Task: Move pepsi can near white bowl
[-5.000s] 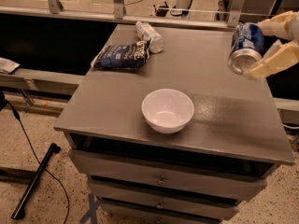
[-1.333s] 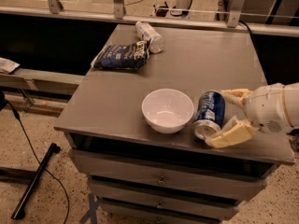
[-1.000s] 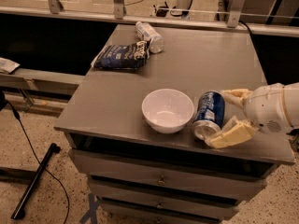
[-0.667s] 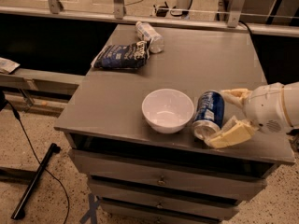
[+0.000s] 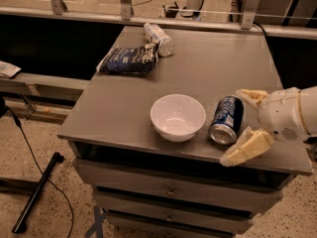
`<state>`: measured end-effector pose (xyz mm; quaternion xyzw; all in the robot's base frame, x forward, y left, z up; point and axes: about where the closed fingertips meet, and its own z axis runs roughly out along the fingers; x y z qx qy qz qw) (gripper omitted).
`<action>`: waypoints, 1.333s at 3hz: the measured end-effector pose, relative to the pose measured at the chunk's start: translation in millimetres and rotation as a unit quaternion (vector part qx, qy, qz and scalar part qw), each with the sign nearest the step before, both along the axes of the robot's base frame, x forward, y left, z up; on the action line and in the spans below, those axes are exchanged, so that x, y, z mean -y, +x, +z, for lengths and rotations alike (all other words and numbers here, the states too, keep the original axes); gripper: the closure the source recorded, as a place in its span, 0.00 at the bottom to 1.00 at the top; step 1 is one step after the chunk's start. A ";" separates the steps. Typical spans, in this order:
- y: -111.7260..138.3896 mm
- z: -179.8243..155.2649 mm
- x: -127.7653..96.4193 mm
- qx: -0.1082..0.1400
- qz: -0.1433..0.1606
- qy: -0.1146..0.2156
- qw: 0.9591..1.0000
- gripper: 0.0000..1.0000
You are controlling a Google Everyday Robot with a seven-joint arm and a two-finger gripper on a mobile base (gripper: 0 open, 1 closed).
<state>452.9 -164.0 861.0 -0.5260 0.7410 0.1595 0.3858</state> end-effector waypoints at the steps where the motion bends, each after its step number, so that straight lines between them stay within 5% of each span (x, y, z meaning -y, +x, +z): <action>1: 1.5 6.4 5.3 -0.005 0.001 0.024 1.000 0.00; 3: 7.0 43.8 79.6 0.026 -0.045 0.104 0.993 0.00; 4: 8.4 47.0 77.5 0.029 -0.044 0.104 0.993 0.00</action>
Offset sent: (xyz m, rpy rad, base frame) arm 0.0146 -0.0925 0.0461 0.2442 -0.0176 -0.1304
